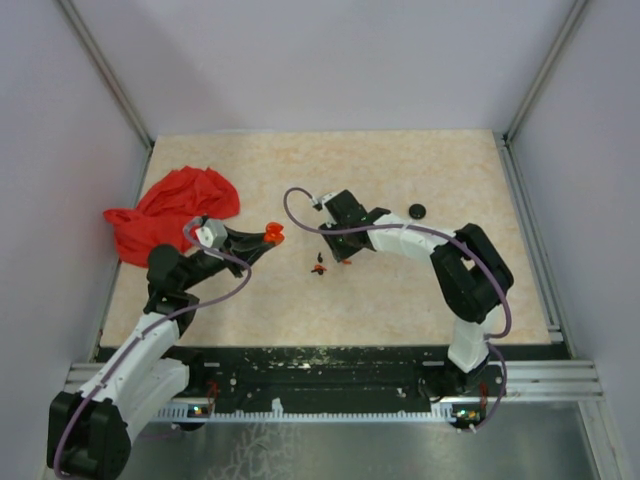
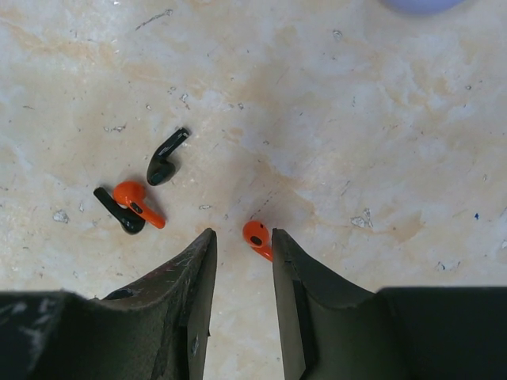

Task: Insert the wireless bluetooth earbuds into the charging case
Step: Pick up the earbud from the center of the board.

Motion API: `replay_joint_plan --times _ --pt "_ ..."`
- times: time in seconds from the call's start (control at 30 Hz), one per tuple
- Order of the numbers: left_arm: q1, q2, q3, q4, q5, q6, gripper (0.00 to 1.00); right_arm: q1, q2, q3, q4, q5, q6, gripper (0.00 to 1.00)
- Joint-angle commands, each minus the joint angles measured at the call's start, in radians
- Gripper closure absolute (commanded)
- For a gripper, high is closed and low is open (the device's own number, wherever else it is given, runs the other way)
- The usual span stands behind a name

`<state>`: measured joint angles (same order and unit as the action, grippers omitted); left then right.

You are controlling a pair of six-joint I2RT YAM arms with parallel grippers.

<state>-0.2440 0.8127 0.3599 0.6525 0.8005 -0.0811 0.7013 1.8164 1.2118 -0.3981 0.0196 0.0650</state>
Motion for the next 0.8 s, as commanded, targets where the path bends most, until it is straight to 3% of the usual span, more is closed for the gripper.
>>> replay_joint_plan --times 0.0,0.53,0.77 --pt "0.006 -0.008 -0.007 0.041 0.028 0.022 0.99 -0.011 0.014 0.043 -0.002 -0.004 0.020 0.65" --pt "0.006 0.007 -0.009 0.083 0.072 -0.015 0.99 -0.012 0.067 0.055 -0.029 -0.002 0.034 0.71" --pt "0.006 0.016 -0.017 0.114 0.087 -0.031 0.99 -0.013 0.045 0.042 -0.032 0.002 0.034 0.80"
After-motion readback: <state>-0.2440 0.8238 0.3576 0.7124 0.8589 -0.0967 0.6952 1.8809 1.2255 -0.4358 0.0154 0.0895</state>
